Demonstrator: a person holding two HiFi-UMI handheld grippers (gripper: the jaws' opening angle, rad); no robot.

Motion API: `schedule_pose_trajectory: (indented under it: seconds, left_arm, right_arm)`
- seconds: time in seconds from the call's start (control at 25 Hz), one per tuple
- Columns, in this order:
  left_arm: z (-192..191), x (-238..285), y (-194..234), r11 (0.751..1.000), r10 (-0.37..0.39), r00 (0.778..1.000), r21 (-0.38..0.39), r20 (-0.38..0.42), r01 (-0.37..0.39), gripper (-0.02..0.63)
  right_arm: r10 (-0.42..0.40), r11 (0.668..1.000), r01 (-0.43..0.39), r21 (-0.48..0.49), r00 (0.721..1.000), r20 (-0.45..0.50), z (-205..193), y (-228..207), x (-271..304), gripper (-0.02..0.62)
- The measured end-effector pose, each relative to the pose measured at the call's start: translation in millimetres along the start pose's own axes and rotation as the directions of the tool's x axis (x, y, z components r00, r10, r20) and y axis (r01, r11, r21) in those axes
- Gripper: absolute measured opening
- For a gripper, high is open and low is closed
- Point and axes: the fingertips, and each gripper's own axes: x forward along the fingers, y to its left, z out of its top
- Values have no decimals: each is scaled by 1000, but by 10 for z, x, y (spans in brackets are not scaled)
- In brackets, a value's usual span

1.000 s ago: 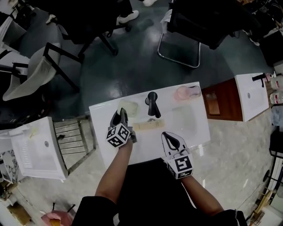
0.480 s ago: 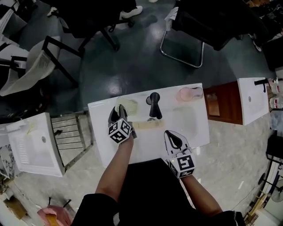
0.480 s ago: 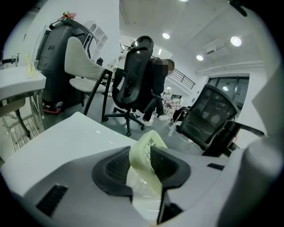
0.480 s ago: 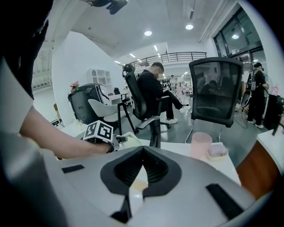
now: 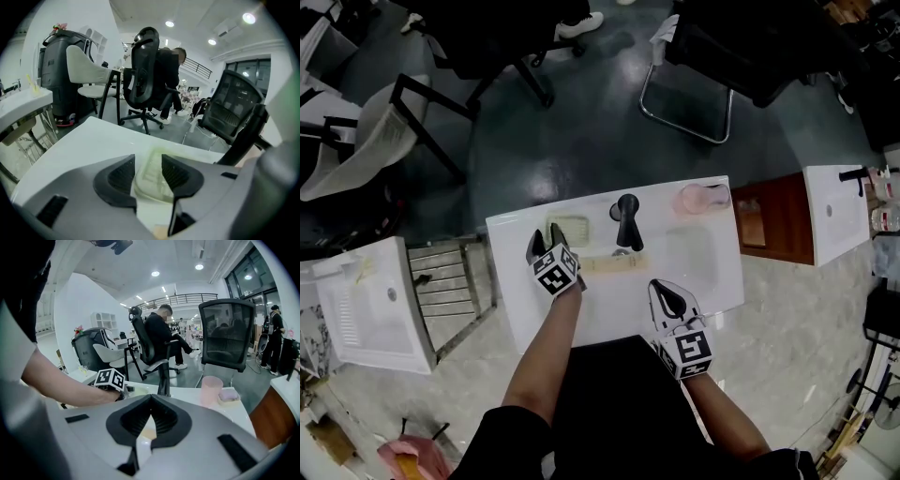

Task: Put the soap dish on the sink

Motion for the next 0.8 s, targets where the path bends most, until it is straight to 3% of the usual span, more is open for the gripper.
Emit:
schedule_pose_trajectory:
  seconds: [0.44, 0.8]
  left_arm:
    - [141, -93, 4, 999, -36, 999, -6, 31, 37, 187]
    - [498, -911, -88, 992, -125, 981, 27, 149, 123, 189]
  right_arm:
    - [-8, 1000, 8, -1, 1000, 22, 29, 38, -146, -3]
    - [-69, 997, 67, 30, 993, 92, 6, -23, -536, -2]
